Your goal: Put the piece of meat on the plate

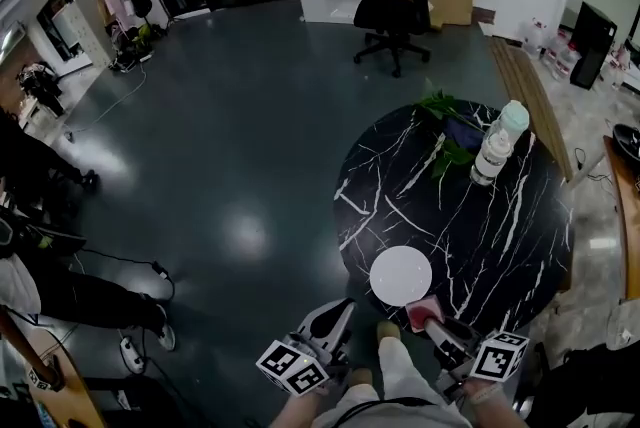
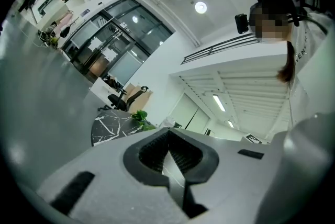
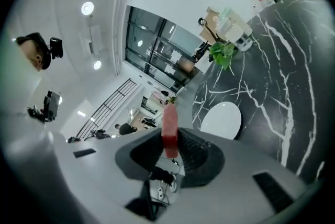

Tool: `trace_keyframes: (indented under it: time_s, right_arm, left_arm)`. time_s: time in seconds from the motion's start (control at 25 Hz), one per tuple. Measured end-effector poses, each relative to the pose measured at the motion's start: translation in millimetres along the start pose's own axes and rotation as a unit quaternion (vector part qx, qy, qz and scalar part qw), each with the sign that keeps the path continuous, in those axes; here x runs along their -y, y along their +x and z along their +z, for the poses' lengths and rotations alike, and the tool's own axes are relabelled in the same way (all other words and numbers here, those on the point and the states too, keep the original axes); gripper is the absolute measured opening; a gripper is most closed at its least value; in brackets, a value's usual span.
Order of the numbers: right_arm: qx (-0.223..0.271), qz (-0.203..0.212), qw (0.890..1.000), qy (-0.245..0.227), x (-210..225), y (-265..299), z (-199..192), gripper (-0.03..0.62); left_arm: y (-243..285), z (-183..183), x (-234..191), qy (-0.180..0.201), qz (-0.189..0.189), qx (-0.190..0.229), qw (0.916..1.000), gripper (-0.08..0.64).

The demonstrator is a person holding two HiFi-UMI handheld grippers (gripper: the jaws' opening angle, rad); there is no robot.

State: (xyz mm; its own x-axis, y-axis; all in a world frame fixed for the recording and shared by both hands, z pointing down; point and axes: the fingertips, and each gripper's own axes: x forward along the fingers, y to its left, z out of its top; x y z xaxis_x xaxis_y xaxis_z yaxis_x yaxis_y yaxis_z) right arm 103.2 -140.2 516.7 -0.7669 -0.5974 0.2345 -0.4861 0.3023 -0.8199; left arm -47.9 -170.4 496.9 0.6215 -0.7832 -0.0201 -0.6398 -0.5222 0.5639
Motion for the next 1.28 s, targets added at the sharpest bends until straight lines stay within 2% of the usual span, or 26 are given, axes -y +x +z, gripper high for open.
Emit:
trace_keyframes:
  time_s: [0.16, 0.4, 0.6, 0.88, 1.0, 1.08, 1.28]
  right_arm:
    - [-0.059, -0.028, 0.998, 0.0, 32.4, 36.3, 3.0, 0.084]
    - [-0.148, -0.073, 0.986, -0.003, 81.5, 80.4, -7.0, 0.084]
    - [-0.178, -0.094, 0.979, 0.019, 104.2, 102.2, -9.6, 0.084]
    - [-0.215, -0.088, 0.972, 0.03, 116.1, 120.2, -16.1, 0.084]
    - [-0.227, -0.086, 0.97, 0.0, 114.9, 125.9, -11.9, 0.084]
    - [-0.238, -0.091, 0.966, -0.042, 115.3, 127.7, -8.6, 0.084]
    - [-0.268, -0.106, 0.945, -0.153, 117.4, 128.3, -5.3, 0.086]
  left_arm:
    - [22.1, -0.2, -28.1, -0.007, 0.026, 0.002, 0.9996, 0.009]
    - [42.6, -12.6, -53.2, -0.018, 0.046, -0.004, 0.9988, 0.009]
    - [43.1, -25.3, -68.4, -0.033, 0.069, -0.011, 0.997, 0.009]
    - [45.0, -32.0, -75.8, -0.043, 0.076, -0.012, 0.9961, 0.009]
    - [44.4, -31.2, -77.5, -0.045, 0.078, -0.012, 0.9959, 0.009]
    - [43.9, -30.8, -78.1, -0.046, 0.078, -0.011, 0.9958, 0.009]
    - [42.2, -30.6, -77.9, -0.051, 0.079, -0.009, 0.9955, 0.009]
